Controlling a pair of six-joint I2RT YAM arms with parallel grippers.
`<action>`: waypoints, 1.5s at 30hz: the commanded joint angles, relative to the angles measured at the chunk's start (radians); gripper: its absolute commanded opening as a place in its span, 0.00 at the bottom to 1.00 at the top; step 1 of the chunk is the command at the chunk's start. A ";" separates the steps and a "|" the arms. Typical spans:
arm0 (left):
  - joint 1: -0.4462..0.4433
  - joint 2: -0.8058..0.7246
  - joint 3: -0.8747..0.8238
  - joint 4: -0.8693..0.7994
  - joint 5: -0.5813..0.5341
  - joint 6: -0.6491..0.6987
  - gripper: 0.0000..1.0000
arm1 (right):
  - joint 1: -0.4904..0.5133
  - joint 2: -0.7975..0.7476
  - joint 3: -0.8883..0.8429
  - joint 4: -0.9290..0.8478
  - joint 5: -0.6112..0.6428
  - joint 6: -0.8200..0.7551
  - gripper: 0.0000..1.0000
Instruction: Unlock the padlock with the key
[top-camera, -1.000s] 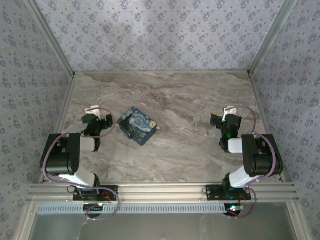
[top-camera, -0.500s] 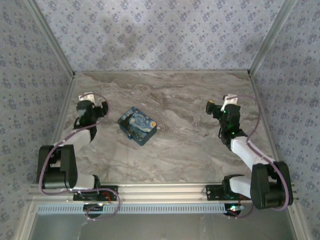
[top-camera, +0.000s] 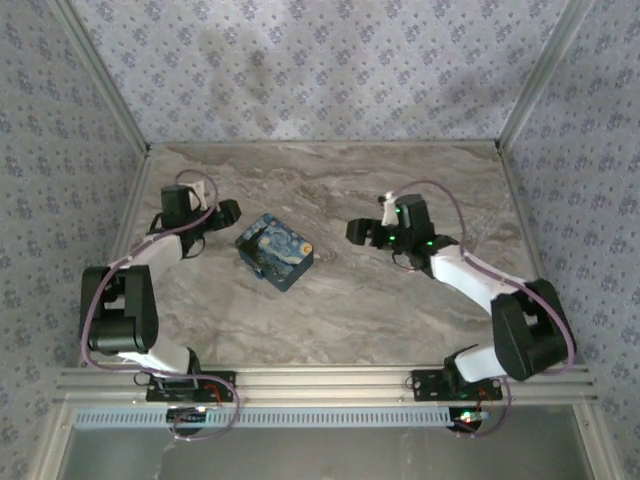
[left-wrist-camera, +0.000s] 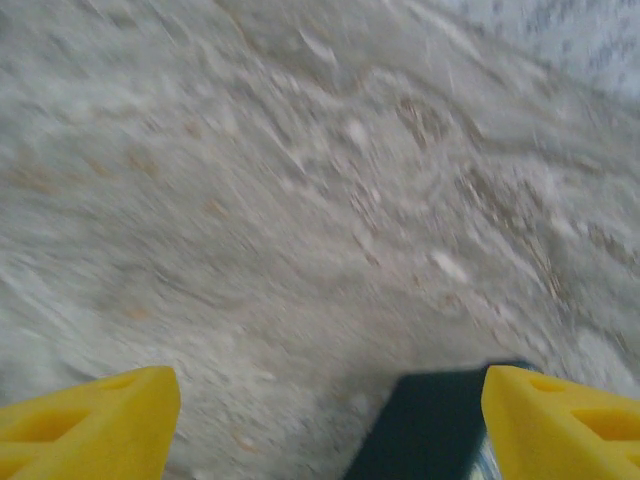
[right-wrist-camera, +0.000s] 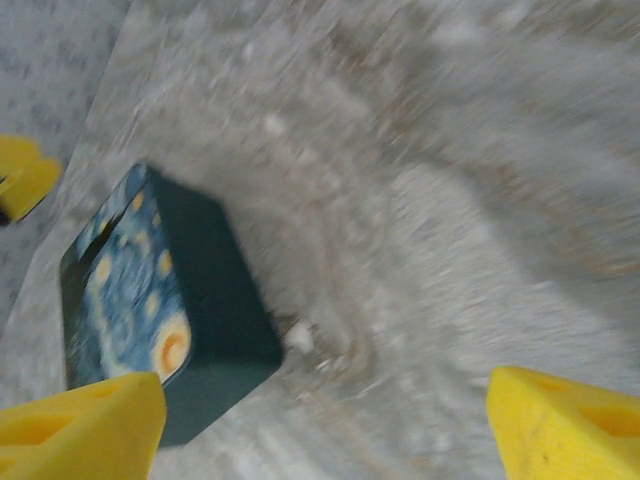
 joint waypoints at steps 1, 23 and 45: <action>-0.049 0.031 0.040 -0.081 0.081 0.004 0.76 | 0.082 0.105 0.054 -0.047 -0.127 0.041 0.82; -0.306 0.000 0.007 -0.142 0.065 -0.063 0.52 | 0.134 0.388 0.302 -0.062 -0.172 0.119 0.56; -0.497 0.189 0.134 0.007 -0.146 -0.269 0.63 | -0.060 0.443 0.439 -0.179 -0.087 0.043 0.59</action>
